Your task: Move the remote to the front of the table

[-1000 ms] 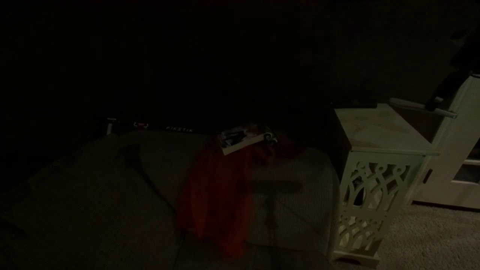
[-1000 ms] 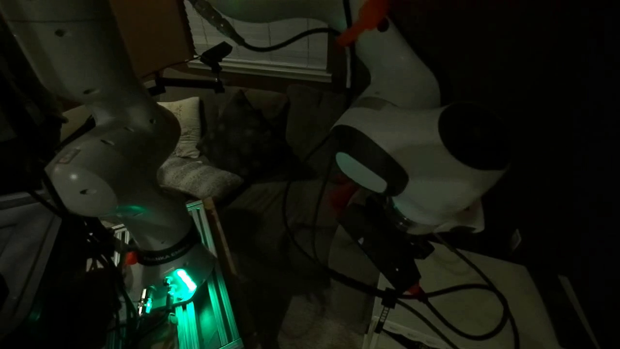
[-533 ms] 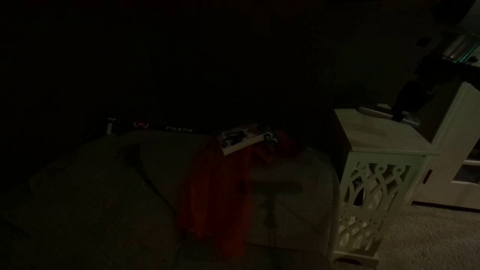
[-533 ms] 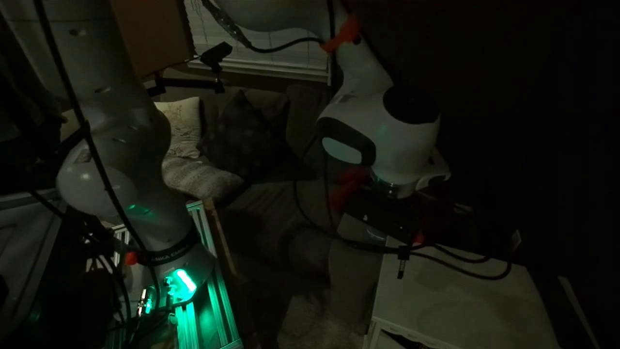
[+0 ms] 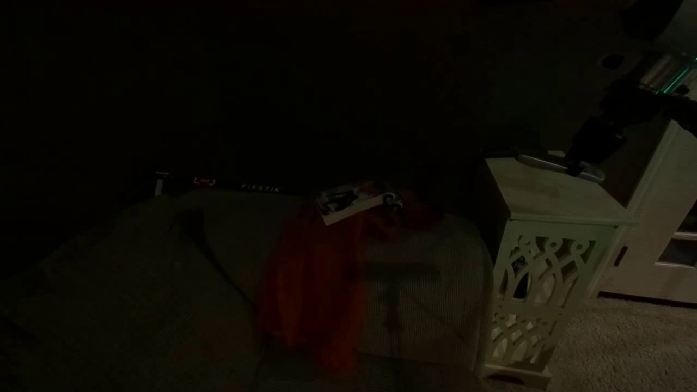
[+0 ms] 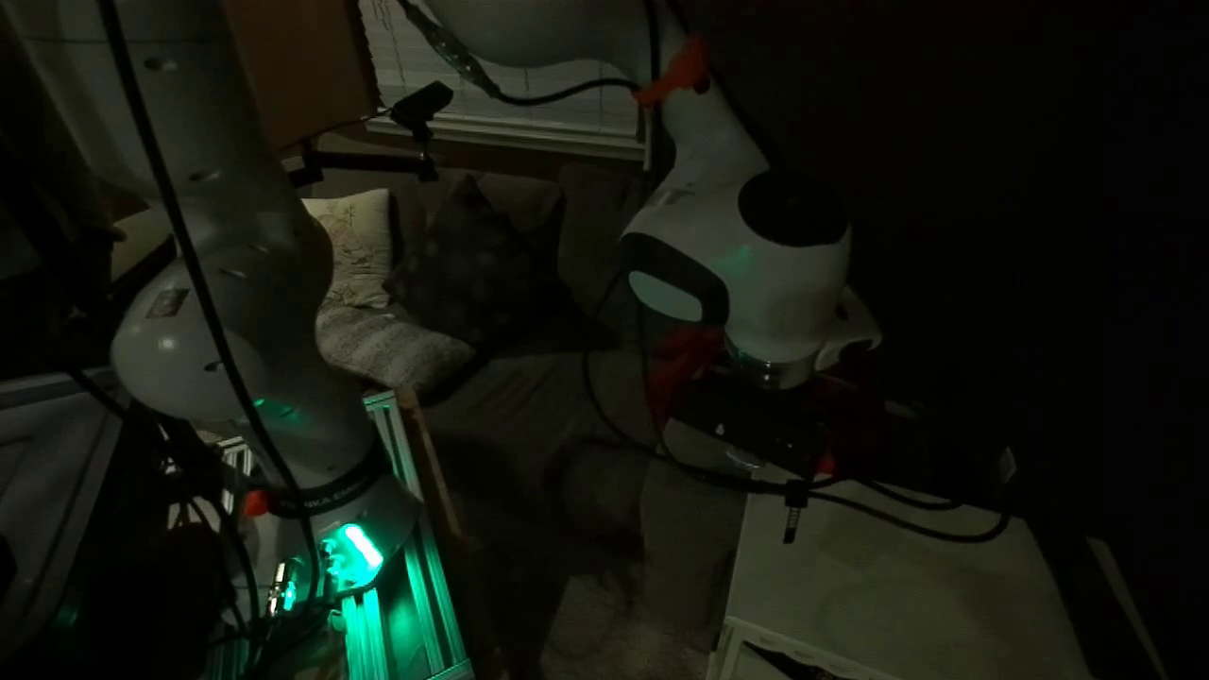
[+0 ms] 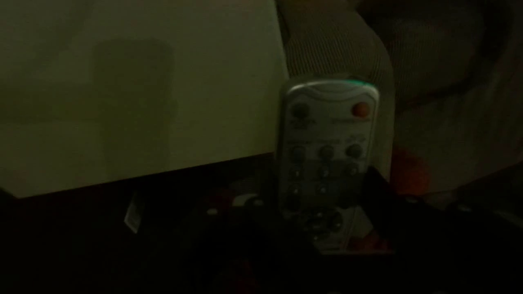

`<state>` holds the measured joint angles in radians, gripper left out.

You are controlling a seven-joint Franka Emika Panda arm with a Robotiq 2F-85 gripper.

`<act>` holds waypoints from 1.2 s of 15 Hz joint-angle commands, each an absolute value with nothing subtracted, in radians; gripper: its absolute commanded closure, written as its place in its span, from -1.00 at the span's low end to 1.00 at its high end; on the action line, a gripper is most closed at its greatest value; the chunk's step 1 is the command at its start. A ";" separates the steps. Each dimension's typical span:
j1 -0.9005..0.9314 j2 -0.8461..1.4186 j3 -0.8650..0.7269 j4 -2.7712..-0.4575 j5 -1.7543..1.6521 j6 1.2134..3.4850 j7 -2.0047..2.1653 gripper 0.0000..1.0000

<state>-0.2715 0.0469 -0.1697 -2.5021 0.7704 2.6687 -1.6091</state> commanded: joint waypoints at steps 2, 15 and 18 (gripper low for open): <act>-0.286 0.107 -0.148 -2.406 0.964 2.724 -1.944 0.41; -0.345 0.367 -0.189 -2.296 0.936 2.686 -2.239 0.41; -0.324 0.338 -0.199 -2.318 0.894 2.686 -2.202 0.41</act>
